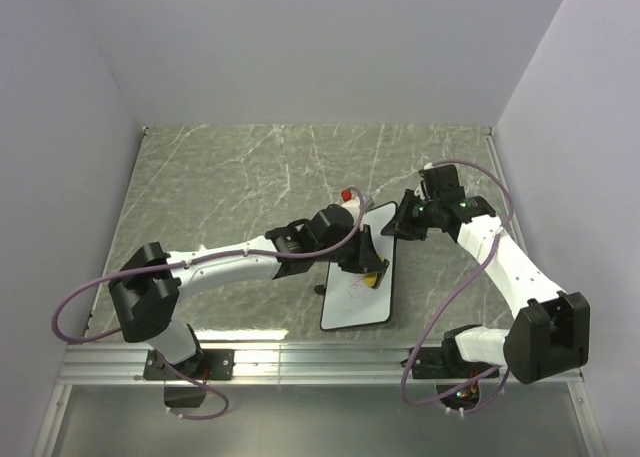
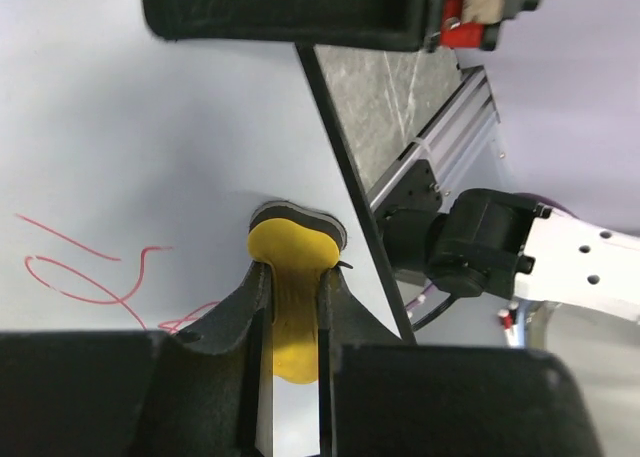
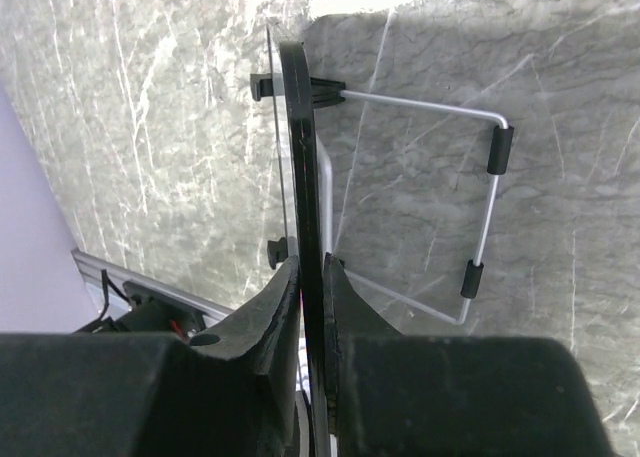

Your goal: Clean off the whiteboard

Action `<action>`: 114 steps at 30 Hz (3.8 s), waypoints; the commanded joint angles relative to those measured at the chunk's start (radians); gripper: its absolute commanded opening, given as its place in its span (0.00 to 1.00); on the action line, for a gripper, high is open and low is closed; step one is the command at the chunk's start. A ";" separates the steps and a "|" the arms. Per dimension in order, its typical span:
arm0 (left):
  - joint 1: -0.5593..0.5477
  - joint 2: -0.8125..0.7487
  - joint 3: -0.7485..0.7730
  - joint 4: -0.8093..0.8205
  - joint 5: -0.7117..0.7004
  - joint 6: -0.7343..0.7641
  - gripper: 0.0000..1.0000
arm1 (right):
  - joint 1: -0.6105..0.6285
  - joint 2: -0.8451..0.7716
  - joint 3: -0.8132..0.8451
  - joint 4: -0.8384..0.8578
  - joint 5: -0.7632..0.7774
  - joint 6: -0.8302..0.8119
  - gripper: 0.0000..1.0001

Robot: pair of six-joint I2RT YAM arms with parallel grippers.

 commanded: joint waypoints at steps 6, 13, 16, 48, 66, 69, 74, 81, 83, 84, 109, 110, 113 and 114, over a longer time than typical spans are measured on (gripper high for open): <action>0.000 0.175 -0.071 -0.117 0.005 -0.073 0.00 | 0.017 -0.002 0.045 0.111 0.056 0.004 0.00; 0.121 0.231 -0.149 -0.123 -0.040 -0.068 0.00 | 0.014 -0.025 0.042 0.106 0.061 0.017 0.00; 0.143 0.214 -0.219 -0.083 -0.052 -0.070 0.00 | 0.016 -0.024 0.053 0.104 0.061 0.021 0.00; 0.016 -0.018 -0.055 -0.122 -0.032 -0.120 0.00 | 0.014 0.074 0.096 0.149 0.061 0.076 0.00; -0.009 -0.047 -0.077 0.359 0.077 -0.199 0.00 | 0.013 0.058 0.008 0.247 -0.004 0.164 0.00; -0.013 -0.030 -0.071 0.383 0.078 -0.203 0.00 | 0.014 0.051 -0.016 0.259 -0.007 0.173 0.00; -0.015 0.017 -0.093 0.317 0.022 -0.209 0.00 | 0.014 0.048 -0.029 0.266 -0.014 0.179 0.00; 0.014 0.089 -0.143 0.254 -0.009 -0.237 0.00 | 0.013 0.042 -0.027 0.259 -0.014 0.173 0.00; 0.028 0.111 -0.162 0.250 -0.006 -0.245 0.00 | 0.014 0.038 -0.035 0.262 -0.014 0.176 0.00; 0.034 0.120 -0.167 0.230 -0.017 -0.243 0.00 | 0.013 0.034 -0.041 0.264 -0.014 0.181 0.00; 0.111 0.304 -0.282 0.093 -0.061 -0.206 0.00 | 0.013 0.028 -0.036 0.275 0.004 0.207 0.00; 0.109 0.304 -0.282 0.093 -0.063 -0.202 0.00 | 0.010 0.028 -0.035 0.278 0.004 0.207 0.00; 0.100 0.304 -0.282 0.034 -0.071 -0.196 0.00 | 0.010 0.037 -0.026 0.282 0.006 0.211 0.00; 0.088 0.303 -0.284 0.024 -0.078 -0.191 0.00 | 0.008 0.042 -0.023 0.285 0.004 0.214 0.00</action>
